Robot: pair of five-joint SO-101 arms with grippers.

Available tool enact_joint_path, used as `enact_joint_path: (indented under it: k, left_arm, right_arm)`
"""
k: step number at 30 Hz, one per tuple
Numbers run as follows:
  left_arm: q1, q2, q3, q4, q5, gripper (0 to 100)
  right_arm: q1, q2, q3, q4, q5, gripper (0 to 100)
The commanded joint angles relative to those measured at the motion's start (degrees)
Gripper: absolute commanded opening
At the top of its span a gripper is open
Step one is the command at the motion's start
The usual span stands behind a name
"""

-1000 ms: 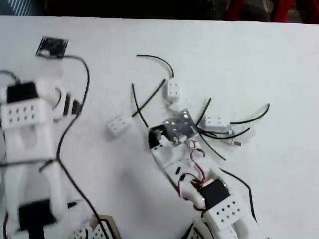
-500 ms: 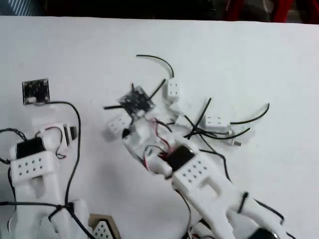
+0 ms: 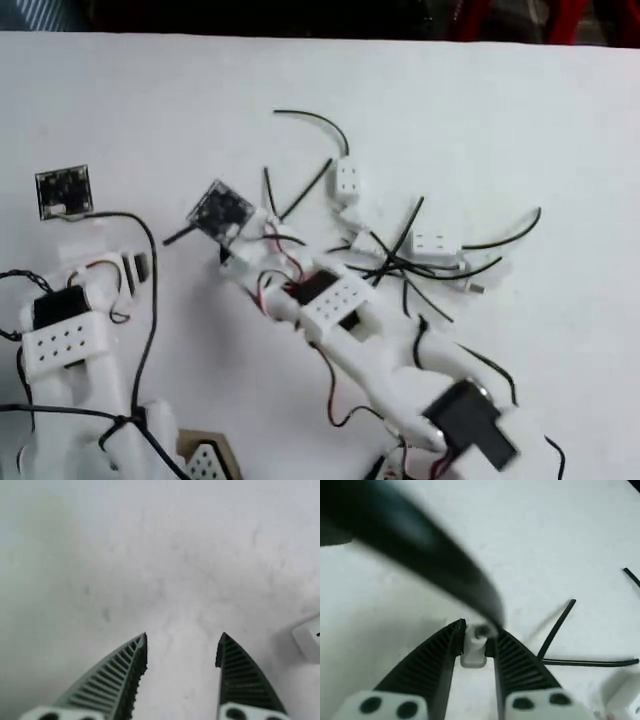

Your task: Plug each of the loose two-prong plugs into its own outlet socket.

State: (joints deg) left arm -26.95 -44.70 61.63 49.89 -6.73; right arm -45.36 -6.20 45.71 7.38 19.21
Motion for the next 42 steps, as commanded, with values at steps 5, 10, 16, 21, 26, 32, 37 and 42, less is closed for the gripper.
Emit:
enact_joint_path:
  k: [5,10,16,21,26,32,37,42]
  left_arm:
    - [-0.4,-1.4,-0.3,-1.2,0.5,23]
    - [-0.4,-1.4,-0.2,-1.2,0.5,23]
    - [-0.3,-1.4,0.0,-1.2,0.5,23]
    - [-0.2,-1.7,0.9,-1.3,0.5,23]
    - [-0.2,-1.7,0.9,-1.3,0.5,23]
    - [-0.2,-1.7,1.0,-1.3,0.5,23]
    - [-0.2,-1.6,1.0,-1.3,0.5,23]
    - [-0.2,-1.6,1.0,-1.3,0.5,23]
  right_arm:
    - [-1.5,0.9,-5.4,1.4,-12.3,1.7]
    - [-1.2,1.1,-6.4,1.3,-15.6,1.7]
    - [-1.2,6.4,-7.5,-1.5,-15.6,1.7]
    - [-0.5,10.9,-10.1,-1.4,-16.0,1.7]
    - [-0.6,10.9,-10.2,0.3,-16.1,1.7]
    - [-0.6,11.3,-10.5,4.4,-16.1,1.7]
    - [-0.6,11.5,-10.4,7.3,-15.6,1.7]
    - [-0.6,11.6,-10.3,7.3,-15.5,1.7]
